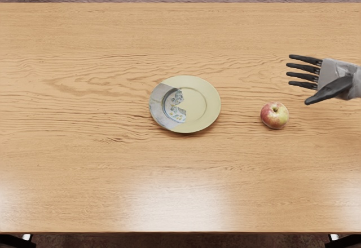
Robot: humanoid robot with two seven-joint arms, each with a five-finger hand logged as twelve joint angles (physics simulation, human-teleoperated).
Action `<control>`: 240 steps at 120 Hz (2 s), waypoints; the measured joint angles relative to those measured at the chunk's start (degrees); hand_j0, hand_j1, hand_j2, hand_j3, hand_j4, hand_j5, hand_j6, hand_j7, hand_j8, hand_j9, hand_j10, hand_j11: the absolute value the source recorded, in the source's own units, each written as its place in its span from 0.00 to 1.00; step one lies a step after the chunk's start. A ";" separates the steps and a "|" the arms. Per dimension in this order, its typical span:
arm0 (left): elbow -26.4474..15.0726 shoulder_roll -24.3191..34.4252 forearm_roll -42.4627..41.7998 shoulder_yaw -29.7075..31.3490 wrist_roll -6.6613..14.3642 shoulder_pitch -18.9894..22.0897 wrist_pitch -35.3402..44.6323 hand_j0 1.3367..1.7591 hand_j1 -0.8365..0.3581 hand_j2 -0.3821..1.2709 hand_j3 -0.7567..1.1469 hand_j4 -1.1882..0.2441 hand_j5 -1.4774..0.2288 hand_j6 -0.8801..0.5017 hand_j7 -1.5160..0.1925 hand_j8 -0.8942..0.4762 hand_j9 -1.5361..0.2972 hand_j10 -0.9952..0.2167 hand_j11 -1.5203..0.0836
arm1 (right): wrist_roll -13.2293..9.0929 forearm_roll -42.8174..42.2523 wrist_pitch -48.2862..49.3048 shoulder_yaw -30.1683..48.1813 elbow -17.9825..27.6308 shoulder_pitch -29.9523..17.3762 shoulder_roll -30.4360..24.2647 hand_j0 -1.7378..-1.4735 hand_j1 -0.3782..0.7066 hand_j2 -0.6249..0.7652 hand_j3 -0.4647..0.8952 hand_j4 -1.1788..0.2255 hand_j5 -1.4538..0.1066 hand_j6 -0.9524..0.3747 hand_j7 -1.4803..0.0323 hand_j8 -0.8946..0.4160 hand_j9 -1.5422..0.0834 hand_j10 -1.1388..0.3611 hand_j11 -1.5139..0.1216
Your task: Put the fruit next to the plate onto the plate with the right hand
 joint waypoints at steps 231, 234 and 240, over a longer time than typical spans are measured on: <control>0.00 0.00 -0.01 0.01 0.00 0.00 0.00 0.76 0.99 0.23 0.40 0.83 0.87 0.64 0.89 0.65 0.84 0.82 0.95 | -18.27 -30.53 -50.47 -59.76 39.91 49.53 2.81 0.30 0.29 0.42 0.34 0.67 0.74 0.54 0.78 0.50 0.76 0.60 0.74; 0.00 0.00 -0.01 0.01 0.00 0.00 0.00 0.76 0.99 0.23 0.40 0.83 0.87 0.64 0.89 0.65 0.84 0.82 0.95 | -18.27 -30.84 -52.92 -60.71 40.18 49.60 3.19 0.30 0.29 0.42 0.34 0.67 0.73 0.54 0.77 0.50 0.76 0.60 0.74; 0.00 0.00 -0.01 0.01 0.00 0.00 0.00 0.76 0.99 0.23 0.40 0.83 0.87 0.64 0.89 0.65 0.84 0.82 0.95 | -18.27 -31.43 -57.38 -62.69 40.56 49.73 4.29 0.30 0.29 0.42 0.34 0.67 0.73 0.53 0.77 0.50 0.76 0.60 0.73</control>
